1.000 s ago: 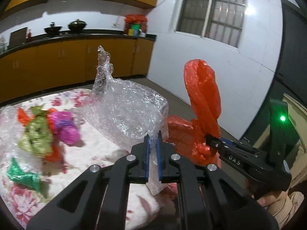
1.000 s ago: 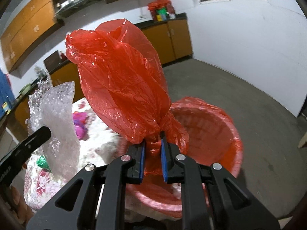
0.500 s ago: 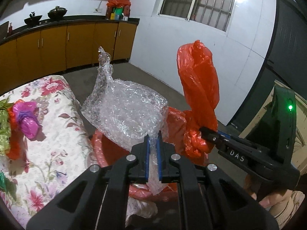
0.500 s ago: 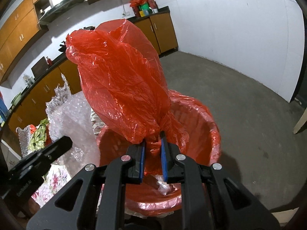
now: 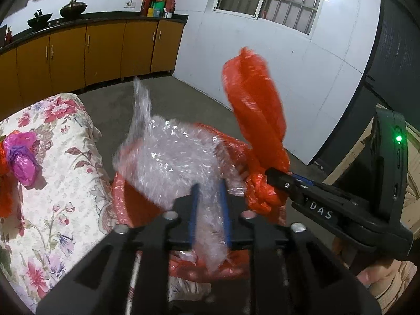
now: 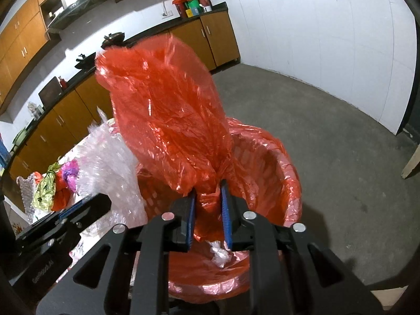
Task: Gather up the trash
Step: 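Carry both items over the basket and open both tools to drop them, then grasp the olive green tied bag with the right tool, then grasp the green plastic bag with the left tool while right tool holds olive bag, then carry both bags over the orange basket and open both tools to drop them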
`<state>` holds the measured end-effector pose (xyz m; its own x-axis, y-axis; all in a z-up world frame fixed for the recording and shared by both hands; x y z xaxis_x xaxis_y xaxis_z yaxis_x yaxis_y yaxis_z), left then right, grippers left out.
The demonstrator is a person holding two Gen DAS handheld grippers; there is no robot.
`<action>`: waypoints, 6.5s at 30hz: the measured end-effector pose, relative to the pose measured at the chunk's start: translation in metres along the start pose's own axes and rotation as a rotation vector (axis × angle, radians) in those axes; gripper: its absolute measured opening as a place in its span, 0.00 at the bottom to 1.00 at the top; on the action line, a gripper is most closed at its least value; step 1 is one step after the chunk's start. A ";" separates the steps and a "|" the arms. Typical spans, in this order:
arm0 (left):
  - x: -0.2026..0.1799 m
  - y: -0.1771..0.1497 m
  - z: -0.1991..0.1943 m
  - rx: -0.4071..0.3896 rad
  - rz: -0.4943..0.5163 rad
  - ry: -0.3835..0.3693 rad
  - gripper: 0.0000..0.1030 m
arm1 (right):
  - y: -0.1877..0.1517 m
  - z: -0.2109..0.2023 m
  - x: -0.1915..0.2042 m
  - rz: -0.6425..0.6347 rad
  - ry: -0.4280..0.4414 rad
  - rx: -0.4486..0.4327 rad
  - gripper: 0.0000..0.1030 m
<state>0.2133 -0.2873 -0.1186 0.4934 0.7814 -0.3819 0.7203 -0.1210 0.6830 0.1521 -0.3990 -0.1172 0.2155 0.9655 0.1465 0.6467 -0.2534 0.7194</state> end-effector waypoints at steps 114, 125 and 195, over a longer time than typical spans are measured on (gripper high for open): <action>0.323 -0.060 -0.139 -0.050 -0.323 0.515 0.49 | -0.006 0.061 0.303 -0.388 0.344 0.067 0.05; 0.301 -0.071 -0.122 -0.030 -0.277 0.497 0.30 | -0.005 0.056 0.290 -0.359 0.334 0.060 0.05; 0.020 0.016 -0.012 0.022 -0.025 0.028 0.31 | 0.011 -0.027 0.020 -0.036 0.010 -0.123 0.05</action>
<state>0.2294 -0.2660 -0.1077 0.4618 0.8009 -0.3811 0.7430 -0.1146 0.6595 0.1440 -0.3808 -0.0879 0.1856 0.9746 0.1252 0.5594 -0.2095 0.8020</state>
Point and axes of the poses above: each gripper's, at about its wrist camera, not at the fingertips, and z roughly the way its jaws point, x to its left, y to its top, the point moved 10 cm from there along z, roughly the way its jaws point, and after that the axes turned 10 degrees about -z, right-handed, at the moved point
